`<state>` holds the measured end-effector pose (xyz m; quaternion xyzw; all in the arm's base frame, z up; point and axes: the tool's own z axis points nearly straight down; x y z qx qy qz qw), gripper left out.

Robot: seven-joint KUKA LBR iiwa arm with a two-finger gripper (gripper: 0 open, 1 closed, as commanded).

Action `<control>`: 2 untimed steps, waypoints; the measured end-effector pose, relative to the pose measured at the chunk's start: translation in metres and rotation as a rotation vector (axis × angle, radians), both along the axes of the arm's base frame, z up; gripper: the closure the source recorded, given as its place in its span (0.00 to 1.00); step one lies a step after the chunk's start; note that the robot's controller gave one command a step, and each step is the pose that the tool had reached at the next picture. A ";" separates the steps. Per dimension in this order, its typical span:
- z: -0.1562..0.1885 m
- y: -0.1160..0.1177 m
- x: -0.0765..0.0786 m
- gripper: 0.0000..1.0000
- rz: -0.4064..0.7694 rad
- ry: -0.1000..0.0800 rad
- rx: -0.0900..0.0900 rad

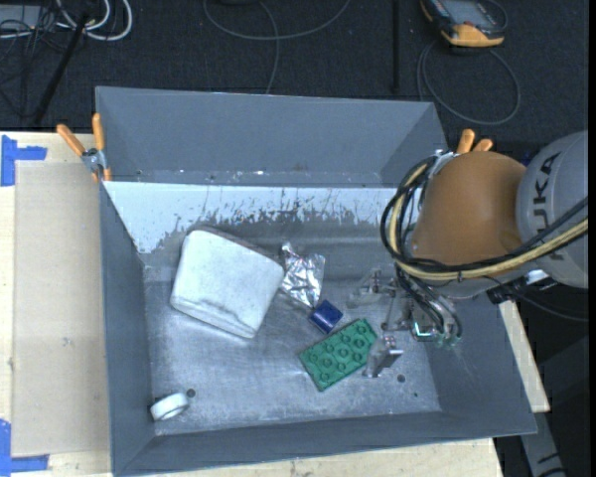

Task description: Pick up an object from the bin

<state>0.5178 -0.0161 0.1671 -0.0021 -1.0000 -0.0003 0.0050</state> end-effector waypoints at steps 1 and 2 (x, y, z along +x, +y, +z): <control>-0.073 -0.001 0.022 0.00 -0.032 -0.018 -0.002; 0.080 -0.015 0.050 0.00 0.248 -0.017 -0.001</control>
Offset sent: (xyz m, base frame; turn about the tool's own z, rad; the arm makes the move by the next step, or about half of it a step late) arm 0.0222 0.0001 -0.0858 0.0298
